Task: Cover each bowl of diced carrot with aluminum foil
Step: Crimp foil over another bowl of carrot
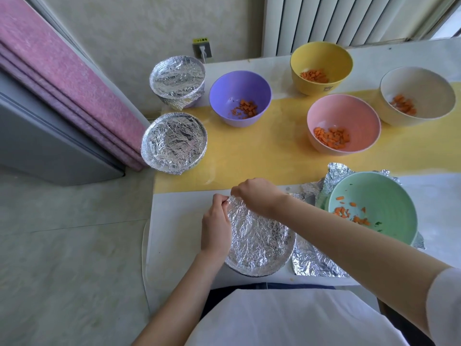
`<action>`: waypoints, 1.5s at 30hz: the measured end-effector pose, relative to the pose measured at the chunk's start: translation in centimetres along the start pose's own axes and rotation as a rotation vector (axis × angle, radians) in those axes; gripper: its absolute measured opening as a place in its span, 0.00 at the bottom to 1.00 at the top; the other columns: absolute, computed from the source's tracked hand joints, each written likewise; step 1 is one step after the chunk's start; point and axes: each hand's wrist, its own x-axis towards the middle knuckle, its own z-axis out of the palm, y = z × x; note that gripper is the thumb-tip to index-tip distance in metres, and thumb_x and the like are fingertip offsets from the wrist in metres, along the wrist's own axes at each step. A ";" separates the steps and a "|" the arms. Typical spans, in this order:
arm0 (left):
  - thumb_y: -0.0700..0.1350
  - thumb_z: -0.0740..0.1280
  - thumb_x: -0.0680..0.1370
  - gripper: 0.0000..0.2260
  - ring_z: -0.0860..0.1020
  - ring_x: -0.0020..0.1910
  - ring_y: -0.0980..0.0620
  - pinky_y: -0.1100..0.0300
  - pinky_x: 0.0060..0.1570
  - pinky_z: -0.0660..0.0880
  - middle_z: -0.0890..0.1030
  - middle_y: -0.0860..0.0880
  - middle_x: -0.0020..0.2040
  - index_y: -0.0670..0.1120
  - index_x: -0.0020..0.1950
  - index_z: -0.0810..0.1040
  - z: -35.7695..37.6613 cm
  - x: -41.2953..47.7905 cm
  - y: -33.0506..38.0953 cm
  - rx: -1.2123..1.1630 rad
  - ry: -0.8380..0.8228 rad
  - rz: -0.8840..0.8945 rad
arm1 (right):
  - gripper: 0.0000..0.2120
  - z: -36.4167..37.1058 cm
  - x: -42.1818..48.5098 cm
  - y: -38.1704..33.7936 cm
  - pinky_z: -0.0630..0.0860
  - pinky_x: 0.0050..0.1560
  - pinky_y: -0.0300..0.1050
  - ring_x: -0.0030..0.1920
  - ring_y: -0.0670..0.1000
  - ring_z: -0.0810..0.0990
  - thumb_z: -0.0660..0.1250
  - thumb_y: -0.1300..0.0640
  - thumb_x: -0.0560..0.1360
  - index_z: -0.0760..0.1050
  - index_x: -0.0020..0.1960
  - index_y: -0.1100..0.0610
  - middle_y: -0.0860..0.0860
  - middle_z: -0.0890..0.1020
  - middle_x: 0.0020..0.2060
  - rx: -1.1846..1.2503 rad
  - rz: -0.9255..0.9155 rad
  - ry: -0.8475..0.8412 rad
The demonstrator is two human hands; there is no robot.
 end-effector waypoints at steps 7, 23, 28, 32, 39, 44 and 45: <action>0.35 0.54 0.80 0.17 0.77 0.53 0.42 0.55 0.44 0.70 0.77 0.44 0.60 0.46 0.68 0.65 -0.5 -2.0 0.0 0.006 -0.056 -0.025 | 0.14 1.2 -1.5 1.7 0.75 0.54 0.47 0.54 0.55 0.79 0.55 0.60 0.81 0.73 0.65 0.56 0.54 0.80 0.57 0.380 0.064 0.001; 0.36 0.58 0.80 0.12 0.76 0.39 0.39 0.65 0.33 0.59 0.81 0.39 0.40 0.42 0.57 0.79 -0.3 0.0 0.2 -0.093 -0.012 -0.025 | 0.17 1.7 -2.5 2.2 0.78 0.39 0.46 0.38 0.53 0.79 0.54 0.67 0.79 0.74 0.63 0.57 0.55 0.83 0.46 0.323 0.190 0.105; 0.35 0.57 0.80 0.13 0.79 0.47 0.43 0.69 0.39 0.63 0.83 0.43 0.48 0.42 0.59 0.78 -0.1 -0.1 0.2 -0.067 -0.003 -0.003 | 0.21 1.3 -2.3 1.1 0.73 0.39 0.40 0.45 0.53 0.80 0.53 0.70 0.78 0.69 0.68 0.58 0.55 0.80 0.56 0.273 0.175 0.070; 0.34 0.58 0.79 0.14 0.80 0.49 0.44 0.70 0.41 0.64 0.83 0.43 0.49 0.43 0.60 0.78 -0.2 -0.1 0.2 -0.070 -0.012 0.030 | 0.20 1.4 -2.1 1.6 0.78 0.43 0.48 0.45 0.55 0.81 0.55 0.70 0.78 0.72 0.65 0.56 0.55 0.82 0.53 0.312 0.143 0.079; 0.34 0.59 0.79 0.16 0.81 0.50 0.46 0.72 0.46 0.65 0.83 0.42 0.50 0.44 0.64 0.76 0.3 -0.6 0.1 -0.070 0.019 0.013 | 0.21 0.8 -1.7 1.9 0.78 0.42 0.50 0.44 0.56 0.81 0.55 0.69 0.75 0.72 0.64 0.54 0.55 0.82 0.50 0.206 0.117 -0.010; 0.38 0.59 0.80 0.17 0.79 0.45 0.40 0.55 0.44 0.70 0.82 0.40 0.49 0.44 0.69 0.71 0.4 -0.4 0.1 -0.063 0.010 0.005 | 0.14 0.4 -1.3 1.9 0.76 0.46 0.47 0.49 0.56 0.80 0.55 0.61 0.80 0.74 0.62 0.54 0.54 0.81 0.51 0.279 0.069 -0.070; 0.38 0.59 0.80 0.16 0.79 0.45 0.40 0.55 0.43 0.70 0.82 0.39 0.49 0.43 0.68 0.71 0.4 -0.4 0.1 -0.064 0.009 0.007 | 0.14 0.5 -1.2 1.7 0.76 0.44 0.48 0.48 0.57 0.80 0.55 0.63 0.79 0.75 0.61 0.55 0.55 0.82 0.49 0.268 0.069 -0.063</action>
